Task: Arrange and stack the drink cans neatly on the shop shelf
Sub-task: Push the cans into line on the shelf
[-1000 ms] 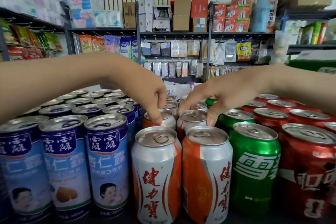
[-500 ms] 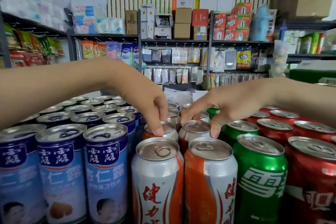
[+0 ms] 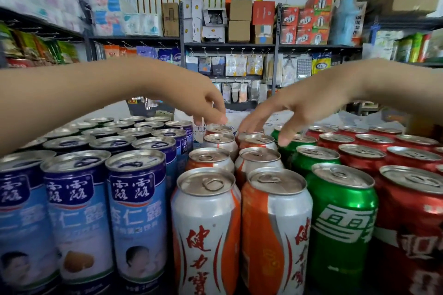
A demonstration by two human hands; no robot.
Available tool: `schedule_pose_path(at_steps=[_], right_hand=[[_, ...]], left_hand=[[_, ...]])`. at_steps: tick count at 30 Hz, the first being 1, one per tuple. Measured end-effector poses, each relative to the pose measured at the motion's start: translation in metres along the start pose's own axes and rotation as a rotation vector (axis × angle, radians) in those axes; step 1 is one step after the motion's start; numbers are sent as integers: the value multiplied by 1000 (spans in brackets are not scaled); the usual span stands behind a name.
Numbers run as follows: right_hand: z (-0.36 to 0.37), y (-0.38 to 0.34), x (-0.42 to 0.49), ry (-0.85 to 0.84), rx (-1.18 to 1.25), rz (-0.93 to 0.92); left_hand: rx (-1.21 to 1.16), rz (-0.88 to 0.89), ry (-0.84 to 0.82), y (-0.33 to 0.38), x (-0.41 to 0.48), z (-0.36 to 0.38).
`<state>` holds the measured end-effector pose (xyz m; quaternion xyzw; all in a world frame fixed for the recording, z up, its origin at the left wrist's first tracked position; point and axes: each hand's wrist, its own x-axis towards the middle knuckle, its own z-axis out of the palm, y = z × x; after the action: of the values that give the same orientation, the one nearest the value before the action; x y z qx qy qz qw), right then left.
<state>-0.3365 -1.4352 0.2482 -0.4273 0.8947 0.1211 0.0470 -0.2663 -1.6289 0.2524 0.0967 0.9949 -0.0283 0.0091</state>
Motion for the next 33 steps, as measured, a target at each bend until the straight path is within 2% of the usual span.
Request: schedule_pose_path(at_steps=[2,8,14,20,27,29,33], right_hand=[[-1,0,0,58,4,23],[4,-1,18,-87,31,34],[11,3,26,-59,33,-14],[14,11,31,-10,207,-70],[12,16,37,-73,277,-118],[8,18,35,-86,265,-107],[-2,30,33,-67,330,-49]], left_hand=[[35,-5,-22,-7,10,3],[78,-53,-156,-7,37,19],[79,-66,-148,-6,50,21],[59,-63,-186,-3,50,12],[55,-63,-275,-6,46,9],[35,-48,-248,-9,47,6],[22,-18,-35,-23,60,1]])
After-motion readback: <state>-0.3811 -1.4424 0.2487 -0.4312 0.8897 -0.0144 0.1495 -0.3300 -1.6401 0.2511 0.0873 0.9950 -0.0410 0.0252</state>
